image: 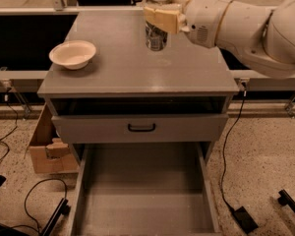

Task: Place redbull can into middle drawer

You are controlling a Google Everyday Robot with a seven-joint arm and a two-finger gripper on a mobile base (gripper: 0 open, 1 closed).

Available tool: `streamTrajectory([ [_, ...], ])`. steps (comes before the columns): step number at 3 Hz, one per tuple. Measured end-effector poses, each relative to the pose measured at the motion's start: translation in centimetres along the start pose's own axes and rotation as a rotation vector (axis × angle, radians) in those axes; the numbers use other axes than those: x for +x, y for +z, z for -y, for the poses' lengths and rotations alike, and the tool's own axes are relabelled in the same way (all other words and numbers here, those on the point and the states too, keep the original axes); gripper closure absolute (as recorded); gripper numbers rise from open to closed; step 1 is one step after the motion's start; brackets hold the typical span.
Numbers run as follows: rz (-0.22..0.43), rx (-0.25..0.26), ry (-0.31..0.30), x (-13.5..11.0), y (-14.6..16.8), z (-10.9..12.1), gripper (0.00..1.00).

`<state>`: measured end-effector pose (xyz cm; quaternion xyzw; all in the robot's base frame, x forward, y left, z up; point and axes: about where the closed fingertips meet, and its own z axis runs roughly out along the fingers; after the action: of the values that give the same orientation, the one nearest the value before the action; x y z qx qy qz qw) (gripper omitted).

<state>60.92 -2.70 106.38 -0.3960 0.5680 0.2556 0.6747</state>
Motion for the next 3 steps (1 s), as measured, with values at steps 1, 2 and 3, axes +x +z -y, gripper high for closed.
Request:
streamTrajectory([
  [1, 0.027, -0.020, 0.028, -0.5, -1.2, -6.7, 1.00],
  [2, 0.008, -0.049, 0.085, 1.1, -2.4, -15.9, 1.00],
  [3, -0.062, 0.017, 0.154, 5.9, -4.8, -20.1, 1.00],
])
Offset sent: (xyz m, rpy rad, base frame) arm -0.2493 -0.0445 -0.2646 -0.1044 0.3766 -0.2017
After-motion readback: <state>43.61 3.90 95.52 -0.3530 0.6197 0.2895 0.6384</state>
